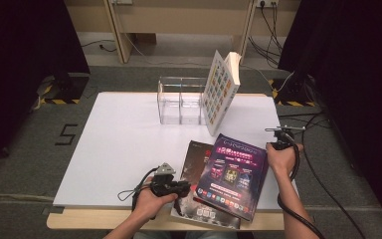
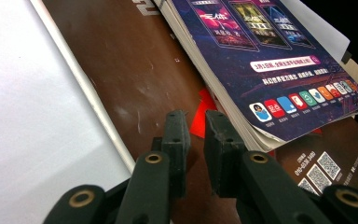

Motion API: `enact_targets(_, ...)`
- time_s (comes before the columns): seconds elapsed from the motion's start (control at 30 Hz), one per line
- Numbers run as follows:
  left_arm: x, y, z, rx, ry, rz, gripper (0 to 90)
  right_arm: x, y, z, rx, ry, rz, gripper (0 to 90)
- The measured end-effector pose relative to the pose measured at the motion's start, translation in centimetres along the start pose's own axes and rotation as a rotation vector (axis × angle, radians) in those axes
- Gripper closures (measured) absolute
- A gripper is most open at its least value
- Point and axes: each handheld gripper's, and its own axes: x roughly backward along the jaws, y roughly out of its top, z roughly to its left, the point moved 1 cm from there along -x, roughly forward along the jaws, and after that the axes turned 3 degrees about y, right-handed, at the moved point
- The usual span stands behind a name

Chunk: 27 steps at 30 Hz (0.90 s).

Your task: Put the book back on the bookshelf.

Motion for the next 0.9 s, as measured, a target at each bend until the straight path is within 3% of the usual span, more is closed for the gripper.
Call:
enact_targets(0.2,0.09,-0.09,-0.09,0.005,0.003,0.008,88.8,-0.08,0.0,-0.16,-0.006,0.001,0.01,90.0)
enact_targets(0.6,-0.04,-0.17,-0.2,0.002,-0.007,0.018,89.2,-0.29,-0.29,-0.3,0.015,0.003,0.02,90.0)
enact_targets(0.7,-0.13,-0.19,-0.27,0.001,-0.01,0.02,89.2,-0.27,-0.37,-0.11,-0.008,0.002,0.024,90.0)
enact_targets(0.9,-0.23,-0.27,-0.4,0.0,-0.015,0.023,89.1,-0.2,-0.49,-0.28,-0.002,0.018,0.029,90.0)
